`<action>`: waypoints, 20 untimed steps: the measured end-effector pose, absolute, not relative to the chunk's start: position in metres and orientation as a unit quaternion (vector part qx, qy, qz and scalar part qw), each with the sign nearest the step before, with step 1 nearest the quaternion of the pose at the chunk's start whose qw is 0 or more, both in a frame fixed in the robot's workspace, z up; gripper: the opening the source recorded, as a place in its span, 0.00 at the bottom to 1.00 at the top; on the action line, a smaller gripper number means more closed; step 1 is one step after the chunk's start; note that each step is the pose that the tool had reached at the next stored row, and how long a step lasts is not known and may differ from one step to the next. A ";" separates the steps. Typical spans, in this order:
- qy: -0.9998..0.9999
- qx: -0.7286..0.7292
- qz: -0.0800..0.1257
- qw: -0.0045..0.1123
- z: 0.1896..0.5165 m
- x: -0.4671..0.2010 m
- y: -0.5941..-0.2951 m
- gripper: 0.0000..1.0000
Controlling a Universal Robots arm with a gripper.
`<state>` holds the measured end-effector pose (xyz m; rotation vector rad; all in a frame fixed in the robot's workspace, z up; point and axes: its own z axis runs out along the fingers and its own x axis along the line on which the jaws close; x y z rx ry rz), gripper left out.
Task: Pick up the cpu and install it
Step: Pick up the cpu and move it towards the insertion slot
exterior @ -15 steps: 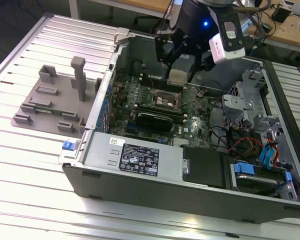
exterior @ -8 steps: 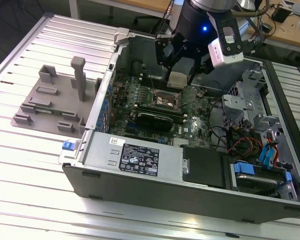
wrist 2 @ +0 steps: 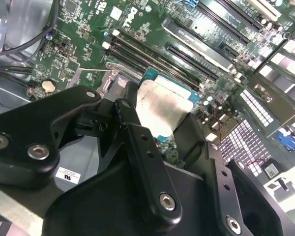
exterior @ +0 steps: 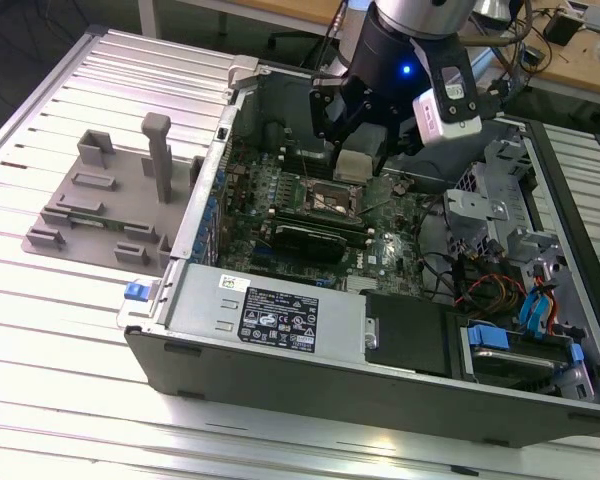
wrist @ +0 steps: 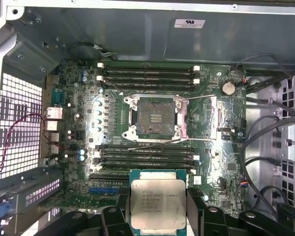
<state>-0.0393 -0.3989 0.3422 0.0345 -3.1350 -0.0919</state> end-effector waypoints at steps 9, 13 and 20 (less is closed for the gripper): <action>-0.999 0.011 -0.030 0.005 0.329 -0.038 -0.396 0.54; -0.999 0.011 -0.030 0.005 0.325 -0.038 -0.395 0.54; -0.999 0.011 -0.032 0.005 0.320 -0.037 -0.387 0.54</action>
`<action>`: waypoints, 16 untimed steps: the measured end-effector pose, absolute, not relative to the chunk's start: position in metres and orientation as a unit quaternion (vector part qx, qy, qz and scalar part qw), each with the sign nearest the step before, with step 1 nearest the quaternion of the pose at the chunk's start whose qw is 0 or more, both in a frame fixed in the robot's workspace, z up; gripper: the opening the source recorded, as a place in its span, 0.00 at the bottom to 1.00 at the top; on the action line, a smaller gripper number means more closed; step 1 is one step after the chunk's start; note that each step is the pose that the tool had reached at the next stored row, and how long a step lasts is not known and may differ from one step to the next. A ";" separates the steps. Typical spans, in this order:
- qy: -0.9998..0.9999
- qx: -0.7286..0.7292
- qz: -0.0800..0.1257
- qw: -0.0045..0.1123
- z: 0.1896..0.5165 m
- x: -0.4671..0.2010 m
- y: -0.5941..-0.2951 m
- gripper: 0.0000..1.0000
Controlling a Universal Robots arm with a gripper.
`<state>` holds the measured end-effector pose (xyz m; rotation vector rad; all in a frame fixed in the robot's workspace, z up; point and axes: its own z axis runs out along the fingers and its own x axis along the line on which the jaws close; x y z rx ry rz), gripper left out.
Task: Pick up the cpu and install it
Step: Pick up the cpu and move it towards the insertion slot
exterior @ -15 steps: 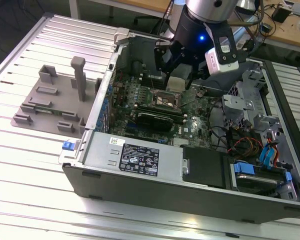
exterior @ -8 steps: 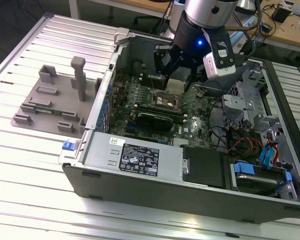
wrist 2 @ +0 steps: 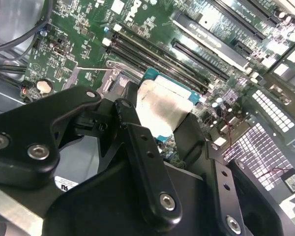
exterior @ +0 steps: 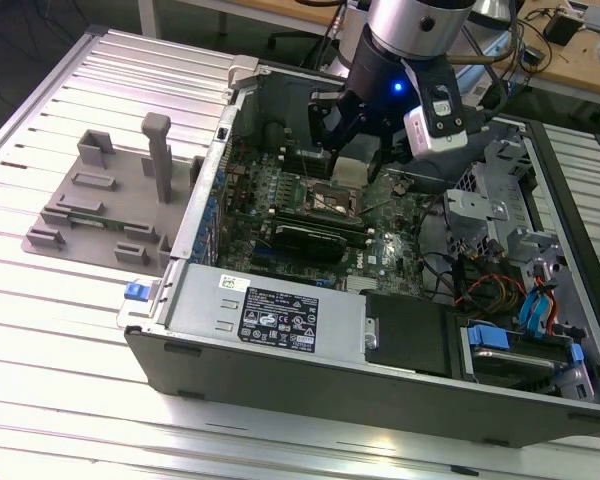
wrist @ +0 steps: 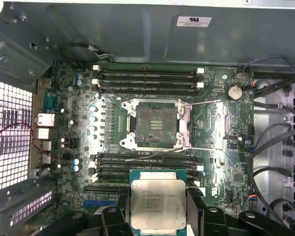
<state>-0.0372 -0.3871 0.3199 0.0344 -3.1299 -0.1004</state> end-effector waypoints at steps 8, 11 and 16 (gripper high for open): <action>-0.999 0.011 -0.037 0.005 0.316 -0.036 -0.375 0.54; -0.999 0.011 -0.038 0.005 0.315 -0.035 -0.366 0.54; -0.999 0.012 -0.041 0.005 0.310 -0.035 -0.352 0.54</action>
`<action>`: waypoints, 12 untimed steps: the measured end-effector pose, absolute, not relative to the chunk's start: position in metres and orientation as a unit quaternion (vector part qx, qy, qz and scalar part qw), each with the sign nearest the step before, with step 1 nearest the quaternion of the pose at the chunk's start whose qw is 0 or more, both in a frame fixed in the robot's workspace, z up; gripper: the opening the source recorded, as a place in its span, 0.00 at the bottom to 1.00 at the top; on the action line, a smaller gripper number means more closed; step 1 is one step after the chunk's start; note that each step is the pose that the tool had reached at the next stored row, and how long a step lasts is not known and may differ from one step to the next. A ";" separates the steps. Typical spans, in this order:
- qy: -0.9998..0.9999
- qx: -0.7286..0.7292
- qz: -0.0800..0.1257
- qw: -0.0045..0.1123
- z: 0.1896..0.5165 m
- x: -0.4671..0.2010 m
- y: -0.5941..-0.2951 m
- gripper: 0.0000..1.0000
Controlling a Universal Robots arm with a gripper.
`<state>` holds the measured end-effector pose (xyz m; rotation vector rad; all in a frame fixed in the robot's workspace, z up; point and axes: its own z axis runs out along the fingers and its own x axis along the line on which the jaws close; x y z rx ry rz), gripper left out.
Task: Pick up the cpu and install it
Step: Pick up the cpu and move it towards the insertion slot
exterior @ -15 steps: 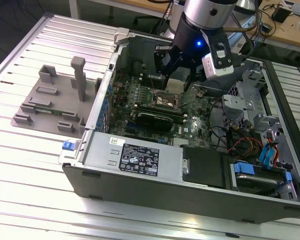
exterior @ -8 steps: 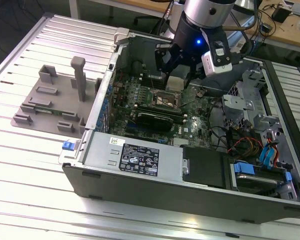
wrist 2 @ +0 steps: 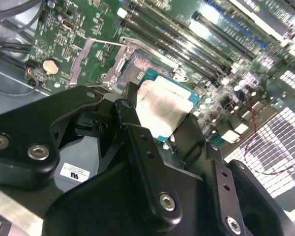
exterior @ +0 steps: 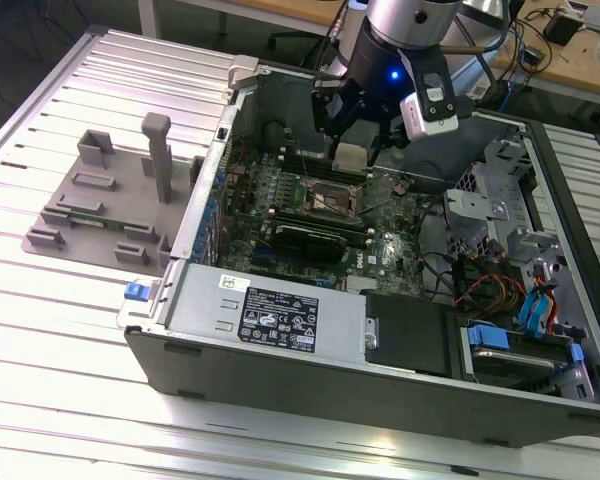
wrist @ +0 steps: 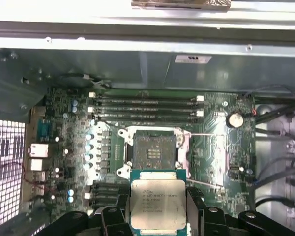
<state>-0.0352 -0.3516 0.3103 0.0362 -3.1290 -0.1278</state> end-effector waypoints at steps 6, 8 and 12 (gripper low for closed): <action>-0.999 0.012 -0.042 0.005 0.303 -0.035 -0.344 0.54; -0.999 0.012 -0.043 0.005 0.299 -0.035 -0.340 0.54; -0.999 0.012 -0.043 0.005 0.293 -0.036 -0.337 0.54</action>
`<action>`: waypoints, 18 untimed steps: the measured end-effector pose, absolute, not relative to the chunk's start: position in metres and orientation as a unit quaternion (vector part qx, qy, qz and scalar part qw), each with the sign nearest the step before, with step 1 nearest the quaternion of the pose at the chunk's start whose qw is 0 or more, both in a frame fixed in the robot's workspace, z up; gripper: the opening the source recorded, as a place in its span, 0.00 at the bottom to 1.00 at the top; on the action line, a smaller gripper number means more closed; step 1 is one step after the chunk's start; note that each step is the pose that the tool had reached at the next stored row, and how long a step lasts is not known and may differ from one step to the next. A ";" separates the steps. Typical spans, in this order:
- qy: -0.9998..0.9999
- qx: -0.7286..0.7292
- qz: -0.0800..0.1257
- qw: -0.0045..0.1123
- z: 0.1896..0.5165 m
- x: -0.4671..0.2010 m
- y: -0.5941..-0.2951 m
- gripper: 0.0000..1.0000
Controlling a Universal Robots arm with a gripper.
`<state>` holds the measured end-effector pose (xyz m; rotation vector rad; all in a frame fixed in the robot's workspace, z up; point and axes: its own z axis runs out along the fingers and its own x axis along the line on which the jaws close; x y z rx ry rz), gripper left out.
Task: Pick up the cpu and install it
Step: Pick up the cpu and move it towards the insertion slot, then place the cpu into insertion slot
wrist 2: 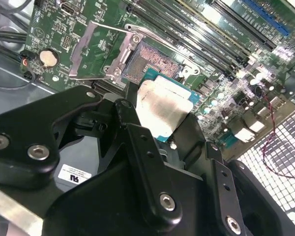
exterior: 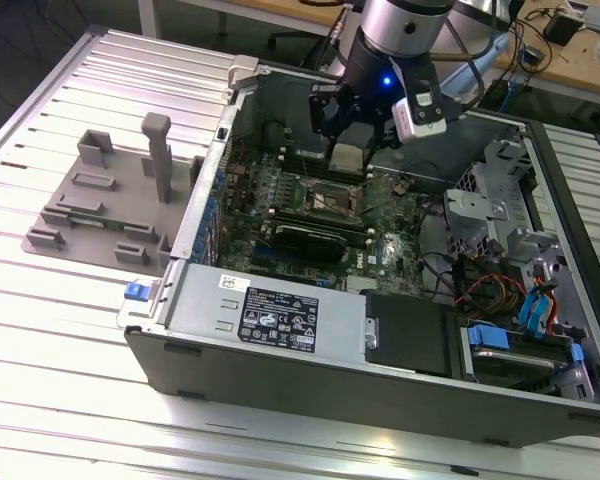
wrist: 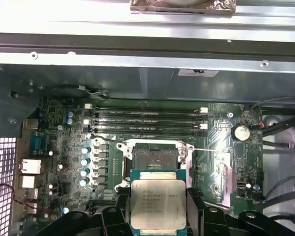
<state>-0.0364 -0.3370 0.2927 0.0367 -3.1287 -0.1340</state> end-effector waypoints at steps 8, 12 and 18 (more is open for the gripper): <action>-0.999 0.012 -0.043 0.005 0.283 -0.040 -0.333 0.54; -0.999 0.012 -0.043 0.005 0.276 -0.041 -0.331 0.54; -0.999 0.012 -0.043 0.005 0.272 -0.042 -0.330 0.54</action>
